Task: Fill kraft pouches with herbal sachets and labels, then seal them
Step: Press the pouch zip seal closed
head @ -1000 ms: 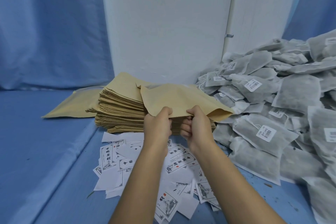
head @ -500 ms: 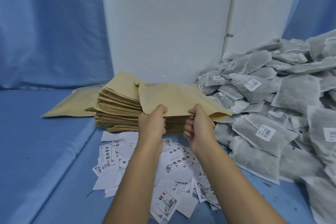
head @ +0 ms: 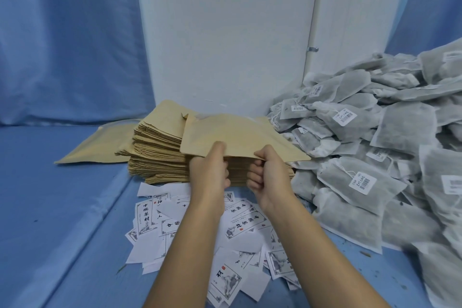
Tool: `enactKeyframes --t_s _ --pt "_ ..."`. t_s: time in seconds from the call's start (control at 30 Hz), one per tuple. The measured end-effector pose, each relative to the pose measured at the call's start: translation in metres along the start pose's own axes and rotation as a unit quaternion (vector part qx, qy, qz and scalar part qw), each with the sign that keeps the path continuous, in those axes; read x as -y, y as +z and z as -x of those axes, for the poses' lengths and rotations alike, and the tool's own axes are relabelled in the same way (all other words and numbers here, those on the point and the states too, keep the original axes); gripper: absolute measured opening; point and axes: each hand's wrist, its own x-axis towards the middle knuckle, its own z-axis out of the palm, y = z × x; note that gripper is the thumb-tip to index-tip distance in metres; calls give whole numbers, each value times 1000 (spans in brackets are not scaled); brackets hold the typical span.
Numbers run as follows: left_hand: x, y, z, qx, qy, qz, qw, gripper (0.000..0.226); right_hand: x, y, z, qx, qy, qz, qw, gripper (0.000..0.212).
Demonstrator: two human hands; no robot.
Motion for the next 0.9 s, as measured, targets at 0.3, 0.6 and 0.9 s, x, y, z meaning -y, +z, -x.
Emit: enactKeyframes --t_s 0.3,0.6,0.9 --pt "1 -1 -2 7 -19 -11 1000 29 -5 6 3 13 32 -18 999 31" --pt "0 -8 -8 50 -12 -73 996 26 -7 8 6 71 58 25 995 30" --pt "6 0 -4 33 -4 -95 995 27 -8 4 3 71 40 43 996 31"
